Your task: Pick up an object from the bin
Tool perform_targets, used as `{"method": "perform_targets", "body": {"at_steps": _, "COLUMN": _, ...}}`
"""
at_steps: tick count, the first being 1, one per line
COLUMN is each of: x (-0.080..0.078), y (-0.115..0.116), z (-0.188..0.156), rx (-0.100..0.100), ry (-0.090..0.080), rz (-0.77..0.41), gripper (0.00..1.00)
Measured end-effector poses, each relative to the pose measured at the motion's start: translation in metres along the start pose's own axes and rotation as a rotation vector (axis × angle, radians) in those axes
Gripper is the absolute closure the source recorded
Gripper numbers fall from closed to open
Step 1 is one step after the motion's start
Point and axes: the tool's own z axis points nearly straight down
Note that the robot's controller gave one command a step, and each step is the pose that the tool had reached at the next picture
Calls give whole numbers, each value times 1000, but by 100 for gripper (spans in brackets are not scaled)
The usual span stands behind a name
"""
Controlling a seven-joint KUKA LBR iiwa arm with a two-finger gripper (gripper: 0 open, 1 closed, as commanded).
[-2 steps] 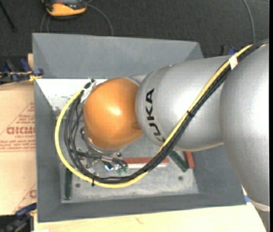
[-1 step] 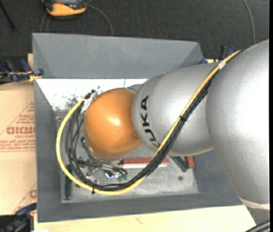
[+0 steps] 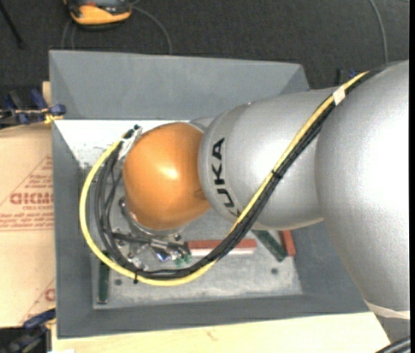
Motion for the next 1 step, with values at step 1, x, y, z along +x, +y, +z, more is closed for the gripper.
{"method": "perform_targets", "body": {"at_steps": 1, "x": -3, "y": -2, "z": -53, "rx": -1, "ry": 6, "rz": -6, "gripper": 100}}
